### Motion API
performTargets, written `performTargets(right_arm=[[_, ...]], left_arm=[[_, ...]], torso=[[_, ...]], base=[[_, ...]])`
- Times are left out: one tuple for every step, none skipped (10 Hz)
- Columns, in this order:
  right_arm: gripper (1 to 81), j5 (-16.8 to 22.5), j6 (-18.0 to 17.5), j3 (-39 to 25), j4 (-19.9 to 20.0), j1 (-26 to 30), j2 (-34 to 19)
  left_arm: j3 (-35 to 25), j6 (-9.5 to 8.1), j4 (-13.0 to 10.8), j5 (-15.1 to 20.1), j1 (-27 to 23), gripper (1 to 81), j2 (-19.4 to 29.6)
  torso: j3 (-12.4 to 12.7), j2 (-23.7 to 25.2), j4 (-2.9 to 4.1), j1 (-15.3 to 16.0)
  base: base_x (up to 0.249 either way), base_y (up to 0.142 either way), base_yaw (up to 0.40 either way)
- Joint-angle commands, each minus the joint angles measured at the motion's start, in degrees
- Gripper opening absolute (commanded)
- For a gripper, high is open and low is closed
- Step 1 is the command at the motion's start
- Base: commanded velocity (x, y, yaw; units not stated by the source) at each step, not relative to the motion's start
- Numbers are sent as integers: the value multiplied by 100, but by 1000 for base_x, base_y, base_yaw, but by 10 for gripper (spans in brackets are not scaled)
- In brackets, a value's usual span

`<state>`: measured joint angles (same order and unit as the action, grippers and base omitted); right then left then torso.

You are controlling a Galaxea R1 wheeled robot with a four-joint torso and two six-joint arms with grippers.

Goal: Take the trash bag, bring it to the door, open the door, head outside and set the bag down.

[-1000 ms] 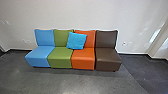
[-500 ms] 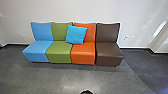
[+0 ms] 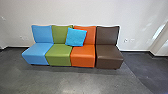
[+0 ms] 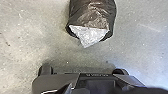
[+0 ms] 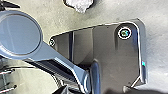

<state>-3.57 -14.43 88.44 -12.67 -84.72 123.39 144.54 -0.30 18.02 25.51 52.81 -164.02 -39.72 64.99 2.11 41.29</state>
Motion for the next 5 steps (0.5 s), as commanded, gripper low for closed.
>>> performTargets(right_arm=[[811, 331, -16, -197, 54, 249, -295], [811, 348, -60, -241, 45, 284, -321], [811, 348, -68, -241, 45, 294, -330], [811, 348, -68, -233, 45, 302, -330], [811, 348, -68, -223, 45, 311, -339]], left_arm=[[13, -75, 228, 428, -583, 811, -69], [91, -75, 307, 428, -609, 811, -157], [249, -75, 412, 428, -653, 811, -244], [406, -75, 501, 428, -688, 811, -306], [513, -75, 545, 437, -723, 811, -350]], torso=[[0, 564, 0, 365], [0, 767, 0, 492], [0, 979, 0, 625], [0, 1185, 0, 752], [-293, 1360, 0, 861]], base=[[0, 0, 0], [0, 0, 0], [0, 0, 0], [0, 0, 0], [0, 0, 0]])
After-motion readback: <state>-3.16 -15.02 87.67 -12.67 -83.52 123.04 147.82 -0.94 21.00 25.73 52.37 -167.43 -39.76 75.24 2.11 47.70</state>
